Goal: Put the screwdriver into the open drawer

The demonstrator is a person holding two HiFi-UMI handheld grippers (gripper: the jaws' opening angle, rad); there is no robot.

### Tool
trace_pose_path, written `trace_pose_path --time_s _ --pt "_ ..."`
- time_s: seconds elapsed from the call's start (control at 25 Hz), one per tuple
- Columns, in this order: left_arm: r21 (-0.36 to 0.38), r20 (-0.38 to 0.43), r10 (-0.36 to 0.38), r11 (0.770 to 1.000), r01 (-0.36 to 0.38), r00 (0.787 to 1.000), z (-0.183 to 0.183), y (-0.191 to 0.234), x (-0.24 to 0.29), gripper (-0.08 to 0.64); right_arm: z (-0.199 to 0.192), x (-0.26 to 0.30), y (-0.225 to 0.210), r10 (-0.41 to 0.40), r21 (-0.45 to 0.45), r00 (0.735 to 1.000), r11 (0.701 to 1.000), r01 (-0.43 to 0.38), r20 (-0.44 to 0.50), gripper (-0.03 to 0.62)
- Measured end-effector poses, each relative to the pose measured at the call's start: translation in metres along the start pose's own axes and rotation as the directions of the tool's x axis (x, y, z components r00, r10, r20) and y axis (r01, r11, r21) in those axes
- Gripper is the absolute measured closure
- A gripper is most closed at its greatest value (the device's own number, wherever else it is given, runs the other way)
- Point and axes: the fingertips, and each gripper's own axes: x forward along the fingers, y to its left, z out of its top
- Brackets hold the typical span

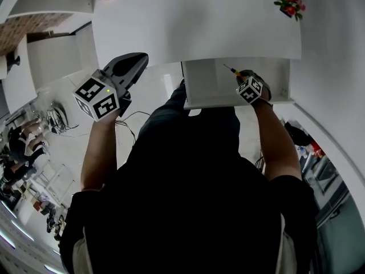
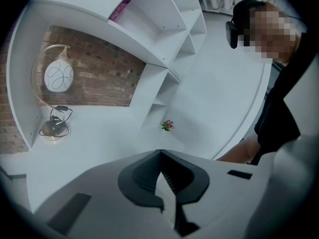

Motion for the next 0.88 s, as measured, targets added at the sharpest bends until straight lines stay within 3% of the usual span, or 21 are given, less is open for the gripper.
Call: trace_pose_path --time_s 0.88 --pt "-0.021 -0.031 0.055 0.998 -0.055 0.998 -0.029 0.009 -0.009 0.544 -0.002 0.046 0.012 0.053 -0.086 0.998 0.995 -0.057 -0.045 0.509"
